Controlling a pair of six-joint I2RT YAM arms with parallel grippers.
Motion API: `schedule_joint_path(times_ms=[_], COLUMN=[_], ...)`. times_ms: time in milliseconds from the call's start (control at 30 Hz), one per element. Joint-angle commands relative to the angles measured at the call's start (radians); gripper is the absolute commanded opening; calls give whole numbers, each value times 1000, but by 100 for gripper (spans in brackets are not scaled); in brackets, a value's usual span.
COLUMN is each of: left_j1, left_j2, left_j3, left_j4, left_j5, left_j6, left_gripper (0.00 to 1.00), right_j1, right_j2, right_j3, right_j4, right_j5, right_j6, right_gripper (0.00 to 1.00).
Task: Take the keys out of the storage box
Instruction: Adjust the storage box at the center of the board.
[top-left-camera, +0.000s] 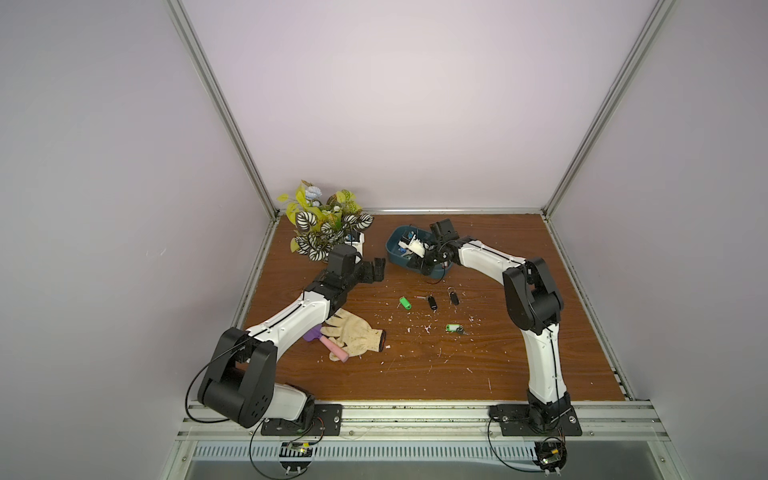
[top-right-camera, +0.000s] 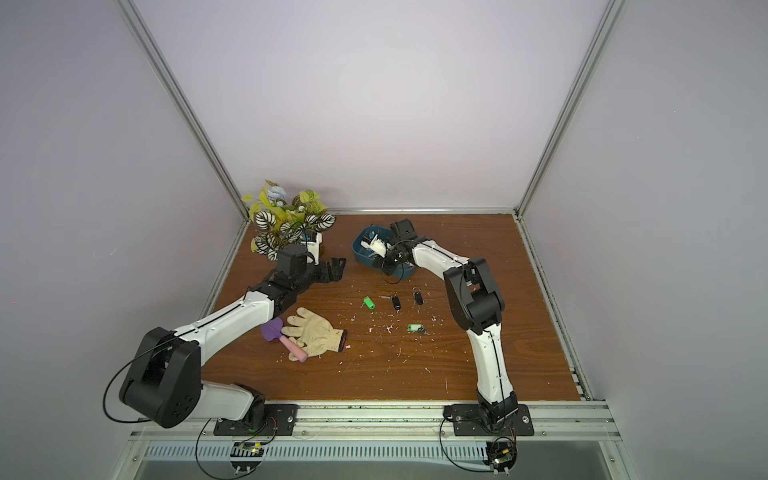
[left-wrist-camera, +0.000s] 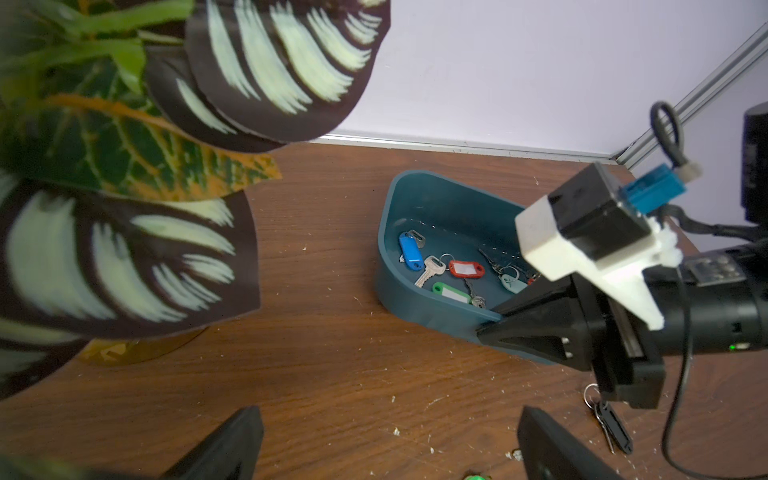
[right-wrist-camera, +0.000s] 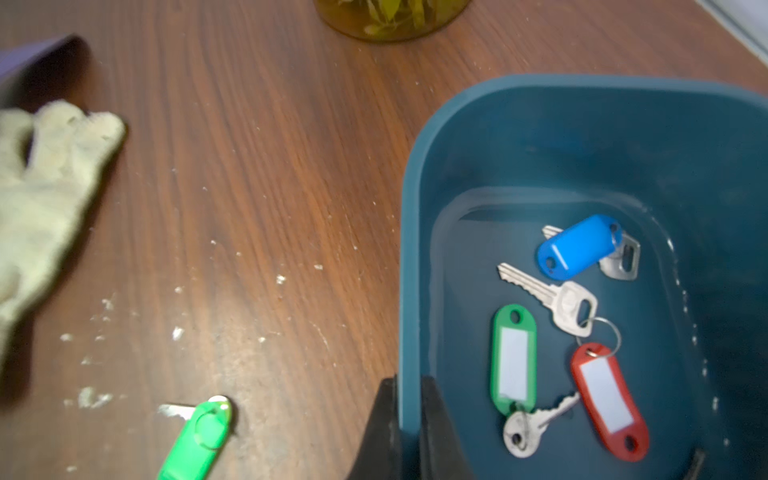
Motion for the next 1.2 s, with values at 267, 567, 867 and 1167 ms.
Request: schedule_joint_path(times_ms=[267, 567, 867, 1167], left_j1=[15, 14, 15, 16], left_j2=[-3, 7, 5, -3], left_j3=[0, 10, 10, 10], left_j4=[8, -1, -2, -7], left_j5=[9, 16, 13, 4], left_j6=[14, 15, 16, 16], left_gripper=[100, 100, 99, 100], right_j1=[-41, -60, -64, -78], right_j2=[37, 158, 252, 288], right_j3=[326, 548, 676, 668], right_j4=[-502, -752, -851, -806], right_j5=[-389, -390, -280, -126], right_j6=[-126, -222, -212, -199], right_gripper=[0, 0, 0, 6])
